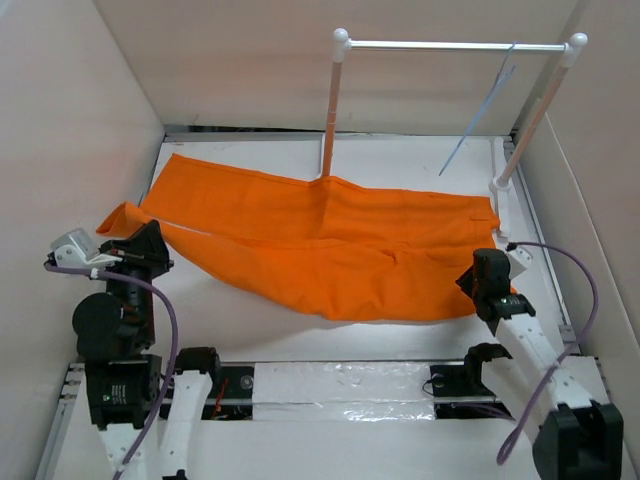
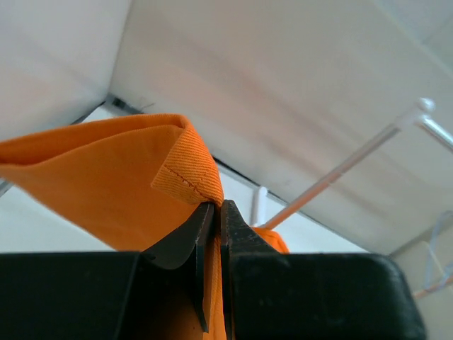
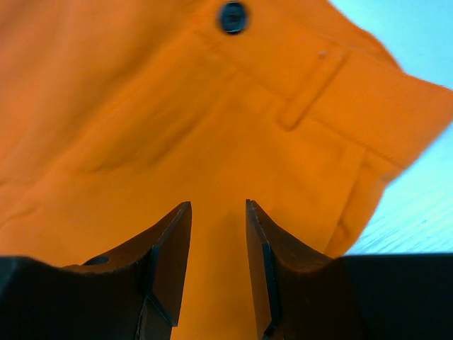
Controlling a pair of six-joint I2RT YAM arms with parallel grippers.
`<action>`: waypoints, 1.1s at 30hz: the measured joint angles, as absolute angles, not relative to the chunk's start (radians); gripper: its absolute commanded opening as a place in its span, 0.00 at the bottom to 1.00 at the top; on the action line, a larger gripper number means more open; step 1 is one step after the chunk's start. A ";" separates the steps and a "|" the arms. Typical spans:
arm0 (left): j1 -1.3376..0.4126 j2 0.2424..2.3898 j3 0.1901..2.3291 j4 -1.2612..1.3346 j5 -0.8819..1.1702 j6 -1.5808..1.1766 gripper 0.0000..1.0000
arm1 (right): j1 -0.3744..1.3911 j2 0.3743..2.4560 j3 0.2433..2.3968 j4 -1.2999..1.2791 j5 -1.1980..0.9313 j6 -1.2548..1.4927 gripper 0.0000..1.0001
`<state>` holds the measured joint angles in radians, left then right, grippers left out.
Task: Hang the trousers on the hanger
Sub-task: Flatten out the trousers at the center of the board.
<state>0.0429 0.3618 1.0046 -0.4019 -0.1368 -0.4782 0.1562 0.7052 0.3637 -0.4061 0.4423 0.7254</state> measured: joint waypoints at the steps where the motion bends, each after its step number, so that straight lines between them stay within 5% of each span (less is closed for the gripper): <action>1: 0.026 0.365 1.041 -0.416 -0.130 -0.471 0.00 | 0.105 0.745 0.362 -0.384 0.416 0.719 0.42; 10: -0.091 0.332 1.217 -0.497 -0.199 -0.416 0.00 | -0.213 1.018 0.379 -0.212 0.160 0.623 0.44; 15: -0.101 0.307 1.164 -0.524 -0.212 -0.411 0.00 | -0.257 1.254 0.524 -0.154 0.040 0.531 0.29; 18: -0.110 0.305 1.118 -0.530 -0.207 -0.409 0.00 | -0.283 1.349 0.629 -0.139 -0.033 0.481 0.41; 20: -0.117 0.302 1.084 -0.529 -0.201 -0.409 0.00 | -0.302 1.324 0.645 -0.123 -0.062 0.463 0.62; 22: -0.120 0.293 1.047 -0.526 -0.190 -0.409 0.00 | -0.323 1.240 0.625 -0.122 -0.059 0.459 0.69; 28: -0.178 0.275 0.979 -0.522 -0.202 -0.412 0.00 | -0.456 0.928 0.407 -0.107 0.026 0.479 0.63; 33: -0.236 0.253 0.974 -0.512 -0.260 -0.410 0.00 | -0.558 0.987 0.384 -0.137 0.011 0.482 0.58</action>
